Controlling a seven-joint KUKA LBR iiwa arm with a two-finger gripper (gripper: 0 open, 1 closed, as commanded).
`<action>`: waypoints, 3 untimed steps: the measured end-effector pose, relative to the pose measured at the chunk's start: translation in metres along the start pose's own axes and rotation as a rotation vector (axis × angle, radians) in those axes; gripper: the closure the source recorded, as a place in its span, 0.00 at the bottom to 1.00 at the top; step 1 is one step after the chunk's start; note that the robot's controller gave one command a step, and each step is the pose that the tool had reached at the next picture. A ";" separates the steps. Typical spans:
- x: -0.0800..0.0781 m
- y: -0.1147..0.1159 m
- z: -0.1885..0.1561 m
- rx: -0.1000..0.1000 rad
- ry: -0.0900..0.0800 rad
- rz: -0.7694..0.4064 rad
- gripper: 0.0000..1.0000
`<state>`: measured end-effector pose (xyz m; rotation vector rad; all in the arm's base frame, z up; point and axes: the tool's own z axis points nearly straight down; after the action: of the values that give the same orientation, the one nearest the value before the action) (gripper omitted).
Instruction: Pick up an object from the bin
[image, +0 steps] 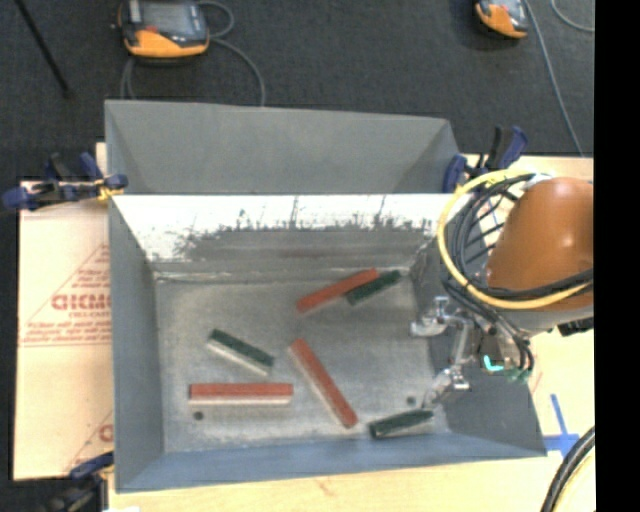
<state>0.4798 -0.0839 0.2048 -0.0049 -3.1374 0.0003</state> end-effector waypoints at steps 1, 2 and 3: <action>-0.002 0.000 -0.003 0.001 -0.008 -0.004 0.00; 0.000 -0.017 0.035 0.003 -0.017 -0.117 0.00; 0.002 -0.023 0.126 0.004 -0.009 -0.224 1.00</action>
Offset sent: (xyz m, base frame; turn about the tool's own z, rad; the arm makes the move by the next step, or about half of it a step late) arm -0.0069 -0.0328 -0.0736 -0.2034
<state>0.4770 -0.1067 0.0787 0.3470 -3.1267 0.0052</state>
